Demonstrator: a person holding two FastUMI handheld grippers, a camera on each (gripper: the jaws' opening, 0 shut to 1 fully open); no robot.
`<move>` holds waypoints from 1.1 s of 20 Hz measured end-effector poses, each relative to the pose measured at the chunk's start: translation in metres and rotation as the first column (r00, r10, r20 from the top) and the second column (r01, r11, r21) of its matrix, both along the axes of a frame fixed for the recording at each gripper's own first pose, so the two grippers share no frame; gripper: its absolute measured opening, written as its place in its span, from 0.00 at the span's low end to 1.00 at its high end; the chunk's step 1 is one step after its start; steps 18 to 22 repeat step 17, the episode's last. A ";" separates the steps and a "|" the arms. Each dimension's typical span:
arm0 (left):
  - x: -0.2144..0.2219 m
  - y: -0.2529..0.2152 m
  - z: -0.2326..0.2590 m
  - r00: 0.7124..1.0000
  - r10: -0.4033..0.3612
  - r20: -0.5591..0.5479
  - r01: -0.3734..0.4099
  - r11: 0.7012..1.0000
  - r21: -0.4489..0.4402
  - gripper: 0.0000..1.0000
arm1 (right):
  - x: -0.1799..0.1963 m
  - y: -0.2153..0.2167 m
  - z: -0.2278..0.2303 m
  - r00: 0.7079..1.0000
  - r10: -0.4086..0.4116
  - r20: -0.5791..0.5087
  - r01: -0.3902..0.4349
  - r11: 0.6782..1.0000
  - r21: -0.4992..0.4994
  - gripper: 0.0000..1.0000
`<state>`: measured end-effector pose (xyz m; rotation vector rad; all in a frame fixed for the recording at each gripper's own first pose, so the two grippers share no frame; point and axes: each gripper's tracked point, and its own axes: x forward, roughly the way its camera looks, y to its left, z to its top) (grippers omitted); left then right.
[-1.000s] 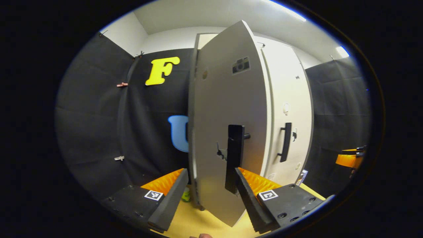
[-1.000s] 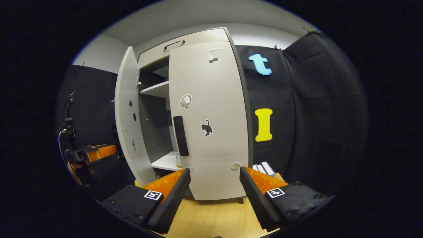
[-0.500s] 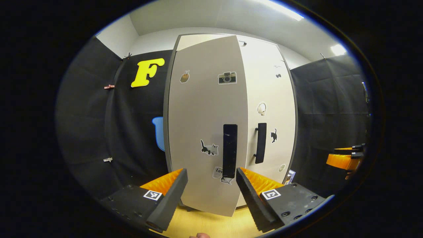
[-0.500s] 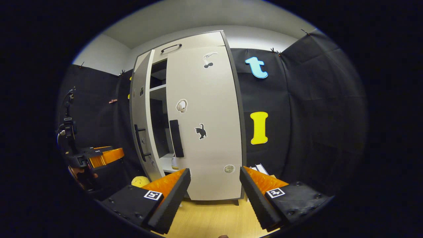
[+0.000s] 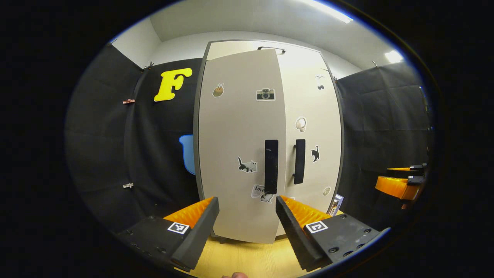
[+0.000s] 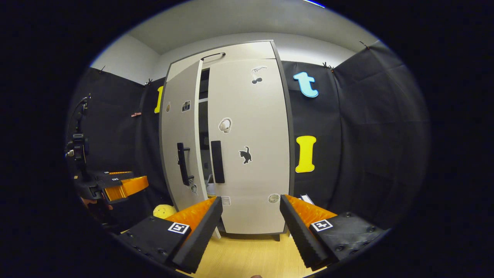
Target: Grab one shoe with the right hand and put it into the shoe cabinet, grab the other shoe with the left hand and put it into the shoe cabinet; then close the right door with the right hand and the left door with the left hand.
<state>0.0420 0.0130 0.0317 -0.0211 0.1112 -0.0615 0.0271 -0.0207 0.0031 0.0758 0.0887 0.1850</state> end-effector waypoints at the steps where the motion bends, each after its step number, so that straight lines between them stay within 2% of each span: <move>1: -0.003 0.001 -0.001 1.000 -0.001 -0.002 0.001 1.000 0.002 0.94 | -0.001 0.001 0.000 1.000 -0.007 0.003 0.007 1.000 -0.004 0.98; 8: -0.014 0.007 -0.003 1.000 -0.017 -0.004 0.018 1.000 0.006 0.93 | -0.007 0.006 -0.001 0.999 -0.042 0.012 0.043 0.999 -0.011 0.98; 22: -0.024 0.012 -0.005 1.000 -0.026 0.002 0.026 1.000 0.015 0.93 | -0.015 0.023 0.000 0.999 -0.034 0.028 0.035 0.999 -0.025 0.98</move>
